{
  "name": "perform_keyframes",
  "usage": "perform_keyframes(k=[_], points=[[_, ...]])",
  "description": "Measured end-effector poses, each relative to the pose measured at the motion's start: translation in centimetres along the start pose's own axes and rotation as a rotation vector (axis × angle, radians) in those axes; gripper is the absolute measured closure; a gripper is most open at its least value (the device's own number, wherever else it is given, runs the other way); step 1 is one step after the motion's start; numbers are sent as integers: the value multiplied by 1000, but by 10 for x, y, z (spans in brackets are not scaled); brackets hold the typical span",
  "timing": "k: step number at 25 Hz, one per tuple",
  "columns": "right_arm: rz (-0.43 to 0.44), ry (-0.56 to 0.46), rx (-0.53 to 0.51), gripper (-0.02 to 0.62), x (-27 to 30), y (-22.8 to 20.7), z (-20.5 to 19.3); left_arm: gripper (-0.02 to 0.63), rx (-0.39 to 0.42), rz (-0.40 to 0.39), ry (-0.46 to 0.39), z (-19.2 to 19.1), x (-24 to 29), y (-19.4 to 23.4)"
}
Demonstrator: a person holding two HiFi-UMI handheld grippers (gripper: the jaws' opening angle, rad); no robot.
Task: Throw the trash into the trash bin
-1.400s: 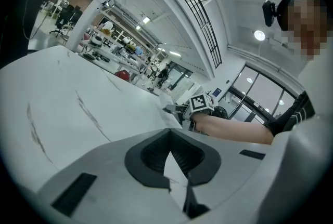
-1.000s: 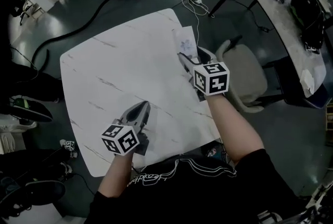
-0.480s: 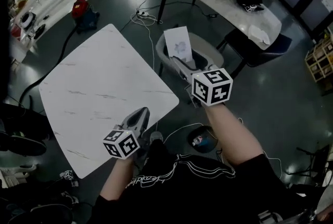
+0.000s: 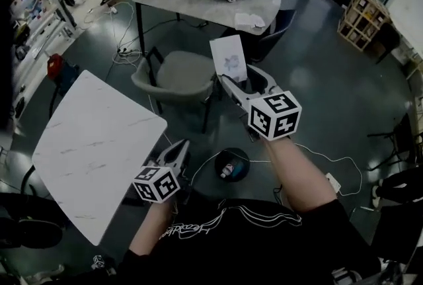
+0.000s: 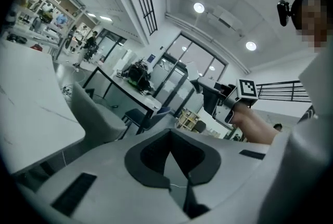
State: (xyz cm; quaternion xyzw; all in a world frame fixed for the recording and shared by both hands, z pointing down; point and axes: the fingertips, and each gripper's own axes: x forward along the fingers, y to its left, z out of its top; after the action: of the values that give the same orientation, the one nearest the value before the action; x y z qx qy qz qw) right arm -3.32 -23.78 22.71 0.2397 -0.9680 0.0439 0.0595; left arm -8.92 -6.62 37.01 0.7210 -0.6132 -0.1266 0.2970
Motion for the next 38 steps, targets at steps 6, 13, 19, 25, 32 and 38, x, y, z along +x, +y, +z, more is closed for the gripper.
perform_keyframes(k=[6,13,19,25,32,38], points=[[-216,-7,41,298,-101,-79,-20,601,46,-139,120,-39,46,-62],[-373,75,105,298,-149,-134,-82,601,16,-234,243,-79,95,-79],[-454,199,199,298,-156,-151,-165,601,12,-232,365,-98,122,-50],[-467,321,319,297,-125,-171,-268,601,-19,-224,452,-119,176,1],[-427,613,484,298,-92,-135,-445,601,-93,-113,595,-161,192,86],[-348,940,574,298,-89,-86,-594,601,-152,-107,711,-201,197,117]])
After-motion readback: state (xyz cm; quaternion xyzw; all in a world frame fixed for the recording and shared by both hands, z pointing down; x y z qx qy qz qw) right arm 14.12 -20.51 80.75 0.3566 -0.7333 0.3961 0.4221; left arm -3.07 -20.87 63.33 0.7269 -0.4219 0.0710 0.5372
